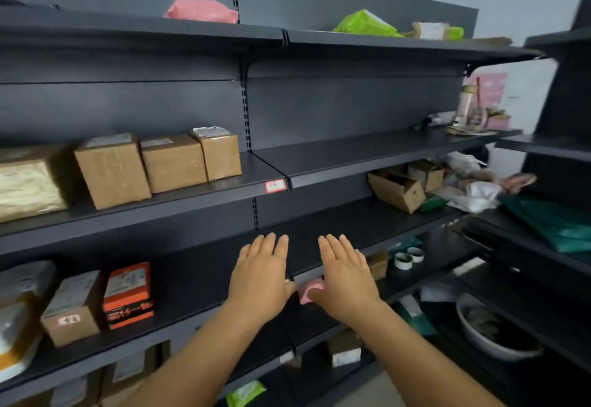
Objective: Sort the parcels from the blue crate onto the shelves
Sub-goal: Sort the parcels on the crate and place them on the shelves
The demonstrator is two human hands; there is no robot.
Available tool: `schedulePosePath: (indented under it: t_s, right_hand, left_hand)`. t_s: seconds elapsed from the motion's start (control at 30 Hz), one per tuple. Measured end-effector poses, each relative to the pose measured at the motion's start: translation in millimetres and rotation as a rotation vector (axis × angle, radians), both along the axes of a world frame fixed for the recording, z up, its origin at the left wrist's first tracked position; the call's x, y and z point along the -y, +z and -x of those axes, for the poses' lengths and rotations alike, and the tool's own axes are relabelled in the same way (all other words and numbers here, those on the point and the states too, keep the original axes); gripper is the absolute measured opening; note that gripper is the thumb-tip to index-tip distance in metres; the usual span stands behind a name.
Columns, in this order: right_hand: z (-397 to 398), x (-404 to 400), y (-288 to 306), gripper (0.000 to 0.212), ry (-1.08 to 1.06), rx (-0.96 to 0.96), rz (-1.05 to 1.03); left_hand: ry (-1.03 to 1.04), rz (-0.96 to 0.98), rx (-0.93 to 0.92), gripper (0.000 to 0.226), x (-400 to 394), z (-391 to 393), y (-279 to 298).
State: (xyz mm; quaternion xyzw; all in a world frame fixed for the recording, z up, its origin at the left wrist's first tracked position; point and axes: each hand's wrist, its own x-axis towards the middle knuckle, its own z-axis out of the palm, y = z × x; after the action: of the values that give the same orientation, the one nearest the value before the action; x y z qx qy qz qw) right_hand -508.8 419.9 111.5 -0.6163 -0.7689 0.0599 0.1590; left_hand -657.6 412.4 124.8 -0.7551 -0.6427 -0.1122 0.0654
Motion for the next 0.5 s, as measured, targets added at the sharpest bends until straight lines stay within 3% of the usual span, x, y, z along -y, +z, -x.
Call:
schedulePosePath:
  t_s: [0.5]
  right_hand:
    - [-139, 150, -74, 0.094, -0.447, 0.039, 0.143]
  left_hand:
    - [-0.428, 0.159, -0.010, 0.083, 88, -140, -68]
